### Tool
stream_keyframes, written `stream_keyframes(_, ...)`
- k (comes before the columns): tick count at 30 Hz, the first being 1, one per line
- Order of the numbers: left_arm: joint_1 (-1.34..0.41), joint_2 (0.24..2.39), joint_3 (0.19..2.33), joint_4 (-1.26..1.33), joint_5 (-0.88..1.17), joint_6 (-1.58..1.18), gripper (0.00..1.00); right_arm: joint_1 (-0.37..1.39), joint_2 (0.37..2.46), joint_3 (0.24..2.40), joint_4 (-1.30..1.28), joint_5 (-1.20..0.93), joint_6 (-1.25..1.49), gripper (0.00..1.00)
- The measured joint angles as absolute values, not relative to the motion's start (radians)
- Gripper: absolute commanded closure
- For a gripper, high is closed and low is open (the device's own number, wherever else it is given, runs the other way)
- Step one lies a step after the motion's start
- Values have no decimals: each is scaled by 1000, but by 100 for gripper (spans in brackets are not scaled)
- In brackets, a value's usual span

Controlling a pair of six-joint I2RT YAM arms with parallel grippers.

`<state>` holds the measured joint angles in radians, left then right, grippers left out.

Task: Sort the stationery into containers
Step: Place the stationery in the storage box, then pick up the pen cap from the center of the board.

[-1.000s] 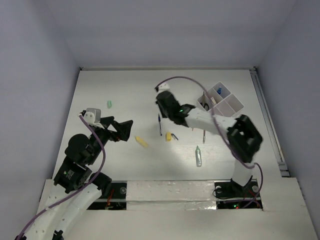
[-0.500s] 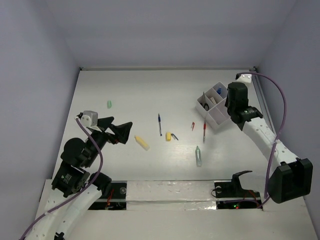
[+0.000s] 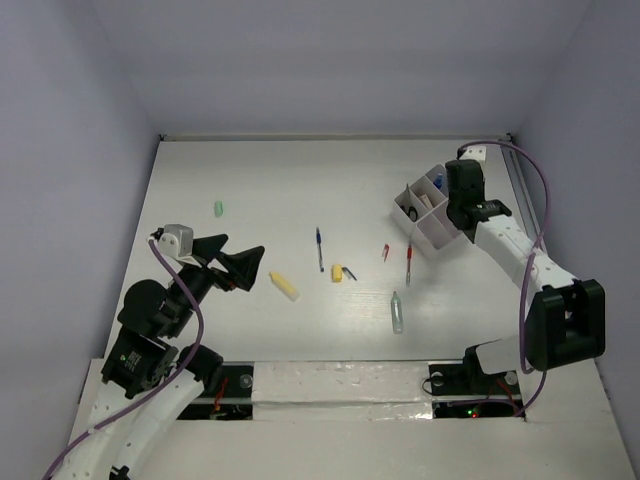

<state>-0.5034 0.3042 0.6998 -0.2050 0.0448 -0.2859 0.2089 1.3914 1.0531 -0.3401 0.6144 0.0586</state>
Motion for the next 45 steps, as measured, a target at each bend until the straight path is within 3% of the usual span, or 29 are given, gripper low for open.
stream_keyframes(9,-497,304,700,-205,47,-286,1,197,1438,1093,-336,643,3,80)
stream_keyframes(17,-495,305,700,-205,52,-286,1,189,1468,1093,-336,657,-22,51)
stream_keyframes(26,-495,320,700,-204,53,-286,1,189,1468,1112,-333,657,-27,50)
stream_keyframes(31,-495,329,700,-202,54,-286,1,189,1462,1113,-341,643,-14,59)
stream_keyframes(35,-495,333,700,-200,56,-286,1,197,1408,1111,-391,539,50,61)
stream_keyframes(38,-490,333,700,-199,57,-286,1,237,1291,1077,-420,437,123,60)
stream_keyframes(45,-488,348,700,-199,76,-286,1,511,1032,846,-463,221,359,48)
